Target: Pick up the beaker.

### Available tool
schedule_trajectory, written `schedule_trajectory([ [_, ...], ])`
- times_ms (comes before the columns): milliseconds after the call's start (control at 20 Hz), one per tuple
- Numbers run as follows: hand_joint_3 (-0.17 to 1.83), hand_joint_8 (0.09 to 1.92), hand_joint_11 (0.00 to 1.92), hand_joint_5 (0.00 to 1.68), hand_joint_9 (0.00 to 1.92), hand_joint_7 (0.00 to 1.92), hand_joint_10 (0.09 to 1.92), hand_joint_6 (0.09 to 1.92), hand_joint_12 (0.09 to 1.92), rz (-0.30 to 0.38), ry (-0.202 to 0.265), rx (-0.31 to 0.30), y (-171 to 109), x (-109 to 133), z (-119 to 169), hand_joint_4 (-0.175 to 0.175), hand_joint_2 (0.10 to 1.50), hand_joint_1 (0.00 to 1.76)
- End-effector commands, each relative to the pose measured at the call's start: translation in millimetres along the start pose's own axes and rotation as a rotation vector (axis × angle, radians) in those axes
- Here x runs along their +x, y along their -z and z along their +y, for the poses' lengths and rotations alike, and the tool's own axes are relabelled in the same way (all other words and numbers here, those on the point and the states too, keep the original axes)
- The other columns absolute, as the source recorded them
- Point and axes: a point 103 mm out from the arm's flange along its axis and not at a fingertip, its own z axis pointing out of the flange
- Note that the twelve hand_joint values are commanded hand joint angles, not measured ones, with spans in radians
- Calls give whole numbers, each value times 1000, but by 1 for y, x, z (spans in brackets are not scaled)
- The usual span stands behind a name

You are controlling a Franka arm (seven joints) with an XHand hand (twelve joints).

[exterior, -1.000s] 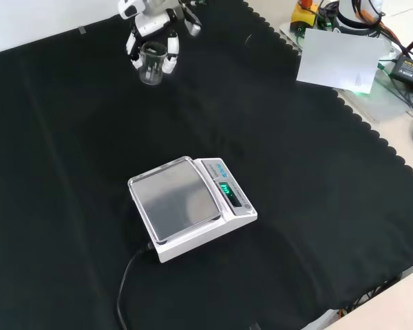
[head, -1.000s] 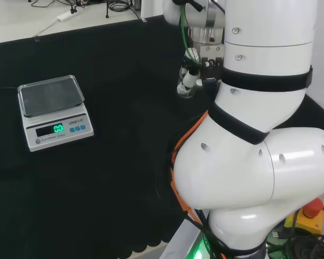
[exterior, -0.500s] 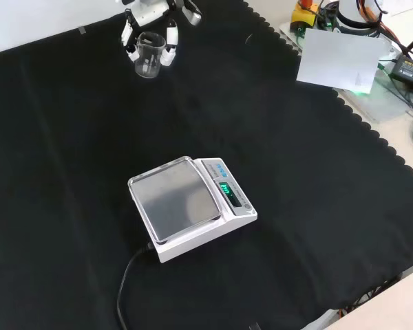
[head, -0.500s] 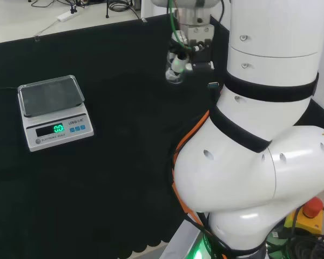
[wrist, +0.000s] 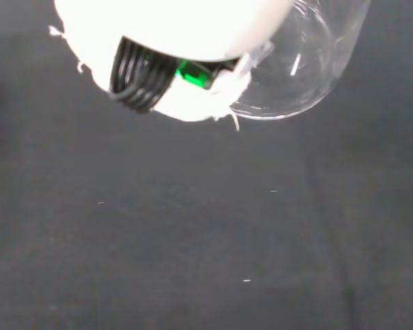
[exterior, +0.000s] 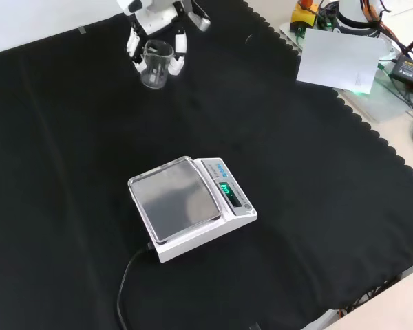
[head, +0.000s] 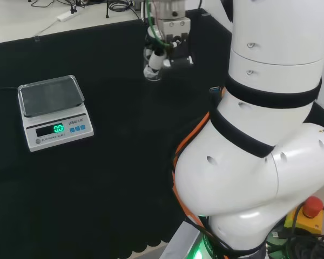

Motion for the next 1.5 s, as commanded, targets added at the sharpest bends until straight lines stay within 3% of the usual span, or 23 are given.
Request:
schedule_trajectory([
  [50, 695, 1120, 1337, 1083, 1178, 1047, 1044, 984, 800, -12, 41, 14, 6, 36, -3, 36, 733, 1251],
  [700, 701, 1127, 1334, 1089, 1185, 1043, 1049, 979, 797, -30, 106, 17, 15, 94, -10, 34, 729, 1252],
  [1000, 706, 1130, 1330, 1091, 1188, 1043, 1052, 978, 796, -45, 157, 11, 22, 136, -16, 34, 727, 1253],
  [1500, 723, 1137, 1326, 1099, 1189, 1042, 1062, 975, 796, -42, 247, 65, 15, 195, -15, 32, 717, 1254],
])
